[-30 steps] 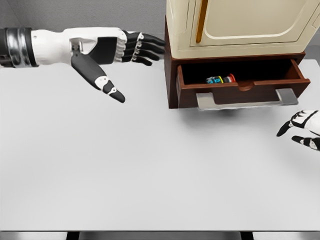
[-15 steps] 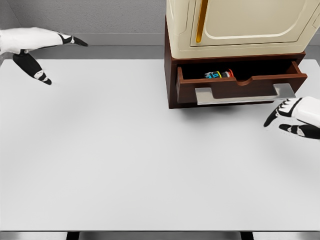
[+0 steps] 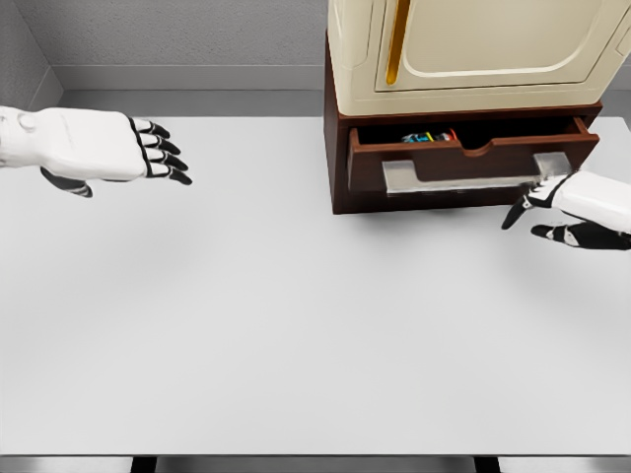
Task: Put the switch into the drawer with left arm, and close the drawer with right arm
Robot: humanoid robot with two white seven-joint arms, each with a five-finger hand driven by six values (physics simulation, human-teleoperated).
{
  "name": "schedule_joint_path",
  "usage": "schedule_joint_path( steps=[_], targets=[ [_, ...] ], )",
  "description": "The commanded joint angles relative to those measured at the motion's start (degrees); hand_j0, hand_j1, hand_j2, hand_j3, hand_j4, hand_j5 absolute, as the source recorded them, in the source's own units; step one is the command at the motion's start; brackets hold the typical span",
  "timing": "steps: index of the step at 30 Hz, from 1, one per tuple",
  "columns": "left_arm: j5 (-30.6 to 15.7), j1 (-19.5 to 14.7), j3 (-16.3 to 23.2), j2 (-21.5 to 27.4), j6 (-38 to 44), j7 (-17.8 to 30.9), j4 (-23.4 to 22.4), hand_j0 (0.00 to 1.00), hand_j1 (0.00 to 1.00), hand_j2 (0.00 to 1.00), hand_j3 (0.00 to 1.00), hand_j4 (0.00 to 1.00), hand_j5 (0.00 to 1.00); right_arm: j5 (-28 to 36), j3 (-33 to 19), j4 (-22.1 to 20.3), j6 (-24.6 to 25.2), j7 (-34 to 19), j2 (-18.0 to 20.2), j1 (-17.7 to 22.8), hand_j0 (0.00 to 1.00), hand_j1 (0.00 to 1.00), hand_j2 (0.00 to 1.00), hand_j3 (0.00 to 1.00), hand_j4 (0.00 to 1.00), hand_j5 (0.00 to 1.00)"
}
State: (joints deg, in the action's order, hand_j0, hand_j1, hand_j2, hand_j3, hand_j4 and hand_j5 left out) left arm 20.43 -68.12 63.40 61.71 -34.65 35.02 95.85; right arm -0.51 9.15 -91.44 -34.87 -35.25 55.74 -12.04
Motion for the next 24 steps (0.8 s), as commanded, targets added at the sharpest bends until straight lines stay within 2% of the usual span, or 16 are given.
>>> schedule_joint_path(
  steps=[1,6,10,12,14,15,17,18,19,21,24],
  targets=[
    [-0.04,0.09,0.06,0.25,-0.35,-0.02,-0.05,1.00,1.00,1.00,1.00,1.00,1.00,-0.36,1.75,2.31,-0.13,0.25,-0.11,-0.17,0.56,0.56,0.56,0.56,0.56,0.56],
    [-0.04,0.18,0.14,0.34,-0.35,-0.02,0.13,1.00,1.00,1.00,1.00,1.00,1.00,-0.36,4.21,6.71,-0.13,0.25,-0.46,-3.52,0.57,0.57,0.57,0.57,0.57,0.57],
    [-0.04,0.44,0.14,0.34,-0.35,-0.02,0.13,1.00,1.00,1.00,1.00,1.00,1.00,-0.45,4.65,6.62,-0.13,0.25,-0.55,-4.04,0.57,0.57,0.57,0.57,0.57,0.57],
    [-0.04,0.53,0.23,0.34,-0.35,-0.02,0.04,1.00,1.00,1.00,1.00,1.00,1.00,-0.45,6.93,6.71,-0.13,0.25,-0.55,-6.06,0.57,0.57,0.57,0.57,0.57,0.57],
    [-0.04,1.05,1.29,0.34,-0.35,-0.02,0.04,1.00,1.00,1.00,1.00,1.00,1.00,-0.54,7.37,6.71,-0.13,0.25,-0.55,-6.24,0.57,0.57,0.57,0.57,0.57,0.57],
    [-0.04,2.55,3.13,0.52,-0.35,-0.02,-0.05,1.00,1.00,1.00,1.00,1.00,1.00,-0.98,8.78,6.53,-0.13,0.25,-0.55,-6.15,0.61,0.61,0.61,0.61,0.61,0.61],
    [-0.56,2.55,3.75,0.43,-0.35,-0.02,-0.05,1.00,1.00,1.00,1.00,1.00,1.00,-1.42,10.62,5.92,-0.13,0.25,-0.55,-6.15,0.69,0.69,0.69,0.69,0.69,0.69],
    [-1.36,2.55,3.75,0.61,-0.35,-0.02,-0.05,1.00,1.00,1.00,1.00,1.00,1.00,-1.51,11.24,3.99,-0.13,0.25,-0.55,-6.15,0.74,0.74,0.74,0.74,0.74,0.74],
    [-1.36,2.55,3.84,0.52,-0.35,-0.02,-0.05,1.00,1.00,1.00,1.00,1.00,1.00,-1.42,11.24,1.26,-0.13,0.25,-0.55,-5.89,1.00,1.00,1.00,1.00,1.00,1.00],
    [-1.45,2.55,3.84,0.61,-0.35,-0.02,-0.05,1.00,1.00,1.00,1.00,1.00,1.00,-1.42,11.24,-0.58,-0.13,0.25,-0.55,-5.54,1.00,1.00,1.00,1.00,1.00,1.00],
    [-1.45,2.55,3.84,0.61,-0.35,-0.02,-0.05,1.00,1.00,1.00,1.00,1.00,1.00,-1.42,11.24,-1.03,-0.13,0.25,-0.46,-5.27,1.00,1.00,1.00,1.00,1.00,1.00]
  ],
)
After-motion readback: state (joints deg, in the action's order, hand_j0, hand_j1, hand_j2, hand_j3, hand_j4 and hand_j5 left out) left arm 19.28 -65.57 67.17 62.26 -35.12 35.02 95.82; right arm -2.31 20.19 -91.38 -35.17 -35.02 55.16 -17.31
